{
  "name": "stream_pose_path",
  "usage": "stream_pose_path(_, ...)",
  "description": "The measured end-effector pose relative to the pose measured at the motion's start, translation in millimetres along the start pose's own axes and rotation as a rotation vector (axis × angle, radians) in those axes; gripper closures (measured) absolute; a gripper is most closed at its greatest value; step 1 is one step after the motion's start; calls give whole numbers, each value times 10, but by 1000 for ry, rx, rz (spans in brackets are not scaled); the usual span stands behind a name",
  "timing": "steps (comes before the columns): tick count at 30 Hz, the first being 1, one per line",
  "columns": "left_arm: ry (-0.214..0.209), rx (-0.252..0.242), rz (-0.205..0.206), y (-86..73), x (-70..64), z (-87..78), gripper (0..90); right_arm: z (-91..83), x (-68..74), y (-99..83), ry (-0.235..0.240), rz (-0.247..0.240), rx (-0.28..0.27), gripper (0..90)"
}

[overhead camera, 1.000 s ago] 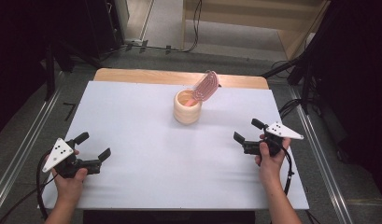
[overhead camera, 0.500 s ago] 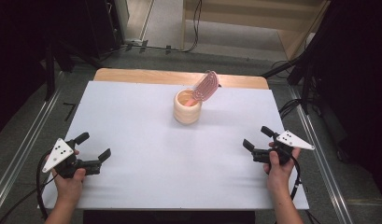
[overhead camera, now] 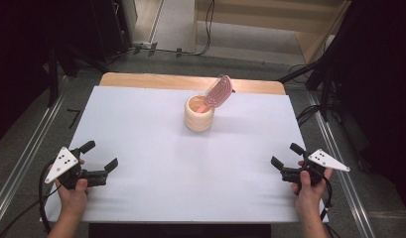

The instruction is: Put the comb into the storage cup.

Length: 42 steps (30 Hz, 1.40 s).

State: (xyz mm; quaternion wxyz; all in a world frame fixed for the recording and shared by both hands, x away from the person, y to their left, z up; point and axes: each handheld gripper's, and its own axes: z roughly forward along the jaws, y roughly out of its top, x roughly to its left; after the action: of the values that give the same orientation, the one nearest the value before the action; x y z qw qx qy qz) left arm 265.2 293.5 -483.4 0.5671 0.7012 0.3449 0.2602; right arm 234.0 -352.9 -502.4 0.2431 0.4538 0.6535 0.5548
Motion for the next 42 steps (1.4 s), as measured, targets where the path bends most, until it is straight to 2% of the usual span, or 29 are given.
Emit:
stream_pose_path(8,-2,6,1,-5,3,3,0,-146,-61,-112,-23,-23,29,0)
stream_pose_path(13,2,10,-2,-5,6,3,0,-225,-88,-152,7,-21,39,0)
stream_pose_path(16,5,11,-4,-6,12,-2,0,-249,-93,-185,2,-39,56,0)
stream_pose_path(24,6,5,-16,-15,15,-22,0,-300,-171,-201,-8,-14,23,0)
stream_pose_path(30,4,8,-19,-15,13,-14,0,-323,-242,-228,-3,55,-21,0)
stream_pose_path(38,-2,10,-22,-15,16,-13,0,-268,-214,-234,-15,20,0,0)
stream_pose_path(42,-2,15,-18,-14,17,-8,0,-265,-216,-237,-21,23,-3,0)
